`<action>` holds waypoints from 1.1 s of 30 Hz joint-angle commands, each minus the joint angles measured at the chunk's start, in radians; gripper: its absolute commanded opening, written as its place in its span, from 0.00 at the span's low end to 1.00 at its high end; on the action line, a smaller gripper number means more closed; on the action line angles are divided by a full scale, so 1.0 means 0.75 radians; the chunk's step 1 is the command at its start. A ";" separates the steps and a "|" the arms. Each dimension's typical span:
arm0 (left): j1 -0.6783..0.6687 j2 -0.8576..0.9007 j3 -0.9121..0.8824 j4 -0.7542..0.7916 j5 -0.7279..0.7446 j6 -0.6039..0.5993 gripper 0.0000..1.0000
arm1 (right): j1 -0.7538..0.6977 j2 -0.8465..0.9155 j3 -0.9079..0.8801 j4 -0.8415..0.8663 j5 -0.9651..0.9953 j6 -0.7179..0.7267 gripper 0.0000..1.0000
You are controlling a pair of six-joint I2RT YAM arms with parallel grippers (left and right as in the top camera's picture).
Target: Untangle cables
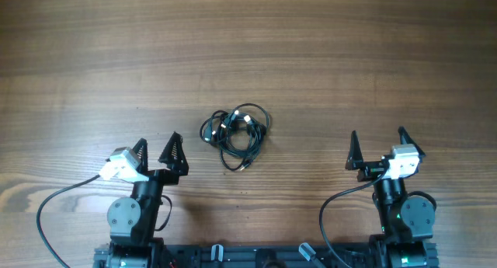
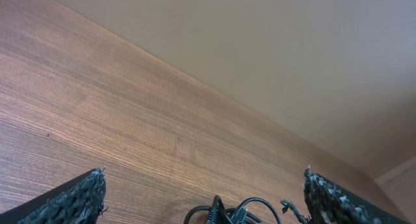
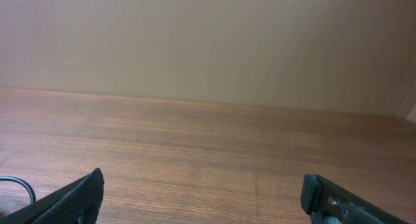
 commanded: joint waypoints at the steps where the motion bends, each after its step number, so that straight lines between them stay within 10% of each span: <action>1: 0.010 0.006 -0.003 -0.010 0.001 0.026 1.00 | 0.007 0.006 -0.001 0.003 -0.011 -0.012 1.00; 33: 0.010 0.006 -0.003 0.112 -0.168 0.026 1.00 | 0.007 0.006 -0.001 0.003 -0.011 -0.012 1.00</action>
